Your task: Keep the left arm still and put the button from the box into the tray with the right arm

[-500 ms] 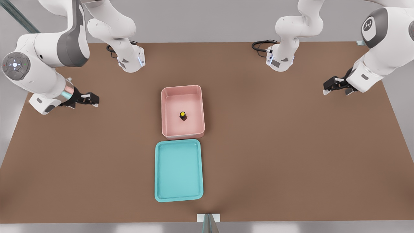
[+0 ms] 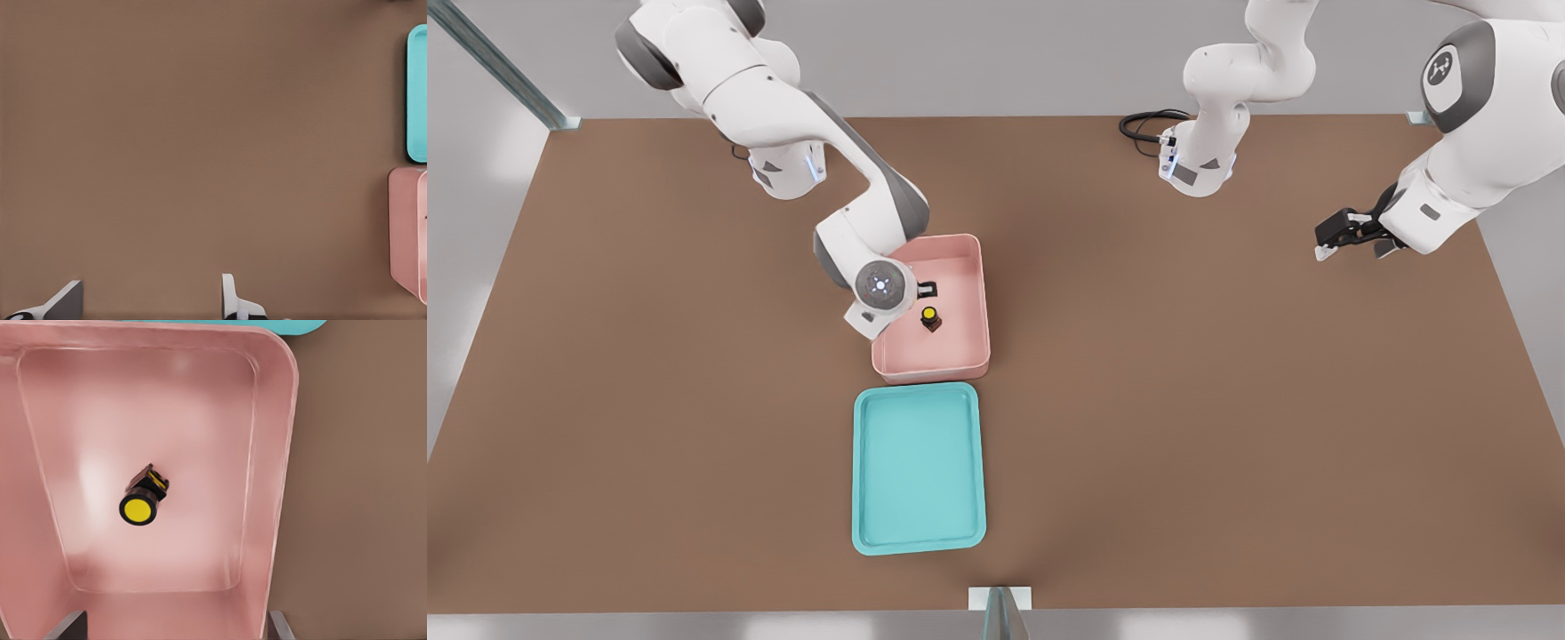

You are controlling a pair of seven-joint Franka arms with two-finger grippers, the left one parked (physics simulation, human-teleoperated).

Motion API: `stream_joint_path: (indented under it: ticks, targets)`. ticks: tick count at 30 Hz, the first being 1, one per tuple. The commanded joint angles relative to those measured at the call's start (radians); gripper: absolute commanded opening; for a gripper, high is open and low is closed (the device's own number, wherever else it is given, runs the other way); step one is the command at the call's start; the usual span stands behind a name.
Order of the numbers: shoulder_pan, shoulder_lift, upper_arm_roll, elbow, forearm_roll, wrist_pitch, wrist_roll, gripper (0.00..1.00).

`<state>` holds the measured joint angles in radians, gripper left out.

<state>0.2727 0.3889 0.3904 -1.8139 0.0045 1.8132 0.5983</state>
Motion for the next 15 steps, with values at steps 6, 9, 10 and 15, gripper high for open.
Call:
stream_joint_path:
  ticks: [6,9,10,15]
  targets:
    - [0.046,0.059,-0.005,-0.07,-0.135,0.268,0.934,1.0]
    - [0.076,0.084,-0.007,-0.074,-0.164,0.327,1.196,1.0]
    - [0.086,0.091,-0.008,-0.076,-0.167,0.336,1.219,1.0]
    - [0.076,0.099,-0.015,-0.143,-0.227,0.495,1.275,1.0]
